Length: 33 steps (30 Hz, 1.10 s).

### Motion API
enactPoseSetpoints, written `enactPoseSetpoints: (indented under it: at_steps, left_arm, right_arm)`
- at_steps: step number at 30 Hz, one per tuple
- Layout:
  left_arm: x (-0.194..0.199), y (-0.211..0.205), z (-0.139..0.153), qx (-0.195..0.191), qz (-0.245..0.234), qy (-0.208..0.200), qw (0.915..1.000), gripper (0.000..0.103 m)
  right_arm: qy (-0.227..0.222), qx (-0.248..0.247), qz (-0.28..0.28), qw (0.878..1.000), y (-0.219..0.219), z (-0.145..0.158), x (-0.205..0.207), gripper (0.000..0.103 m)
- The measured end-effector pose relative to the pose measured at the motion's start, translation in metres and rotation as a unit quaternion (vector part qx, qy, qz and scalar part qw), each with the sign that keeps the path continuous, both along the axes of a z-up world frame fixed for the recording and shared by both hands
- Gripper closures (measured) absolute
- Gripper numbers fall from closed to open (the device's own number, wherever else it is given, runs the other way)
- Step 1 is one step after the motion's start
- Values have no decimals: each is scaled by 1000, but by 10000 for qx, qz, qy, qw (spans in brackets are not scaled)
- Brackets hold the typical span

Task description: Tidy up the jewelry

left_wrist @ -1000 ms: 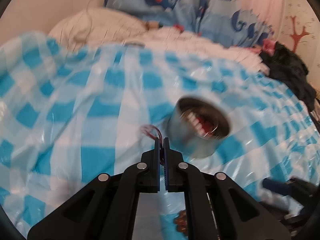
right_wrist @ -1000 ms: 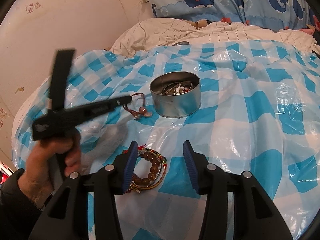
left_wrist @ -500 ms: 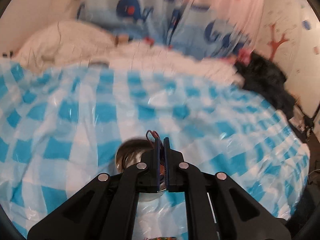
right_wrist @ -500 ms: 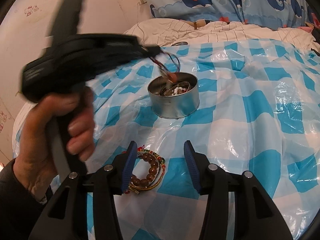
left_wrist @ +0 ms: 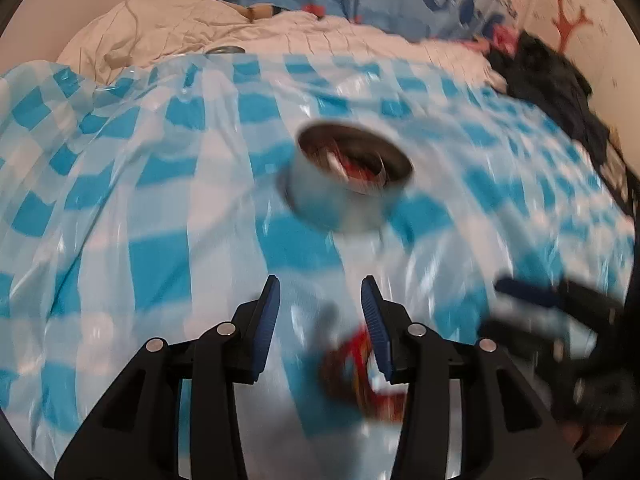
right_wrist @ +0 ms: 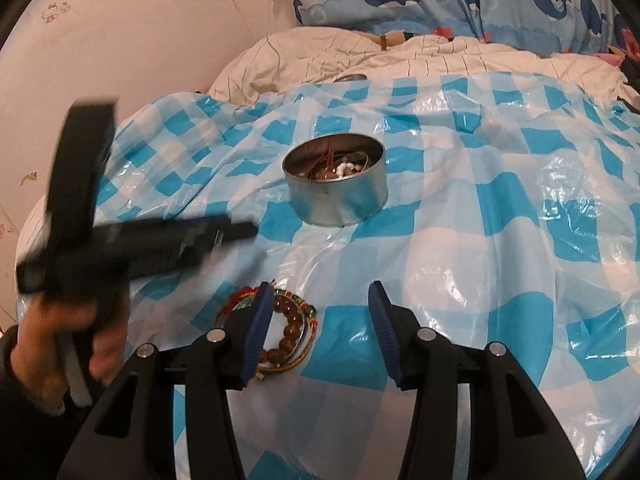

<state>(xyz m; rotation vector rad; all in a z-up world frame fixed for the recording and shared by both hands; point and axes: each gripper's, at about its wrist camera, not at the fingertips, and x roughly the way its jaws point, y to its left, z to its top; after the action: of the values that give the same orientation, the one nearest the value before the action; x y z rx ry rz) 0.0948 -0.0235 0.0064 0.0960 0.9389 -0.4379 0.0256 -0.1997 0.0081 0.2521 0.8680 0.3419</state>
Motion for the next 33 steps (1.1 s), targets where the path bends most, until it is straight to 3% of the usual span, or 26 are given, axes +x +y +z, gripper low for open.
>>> enactPoseSetpoints:
  at_steps: [7,14,20,29,33]
  left_arm:
    - [-33,22,-6,59,19,108,9999,63]
    - [-39,21,-10,56,-161,162,9997,63]
    - [-37,22,-10,-21,-96,194,9998,61]
    - [-35,16,-9,-43,-185,201,9996,60]
    - [-33,18,-10,-14,-127,201,9997,59]
  right_arm:
    - [78,-222,389,9990,20,-9,-1,73]
    - [235,-408,530,9975,33,-23,7,75]
    - [267,-536,518,9969,36,-27,9,99]
    - [-228,-257,34,9994,8,2,-1,101]
    - [82,120,199,9997,8,-7,8,101]
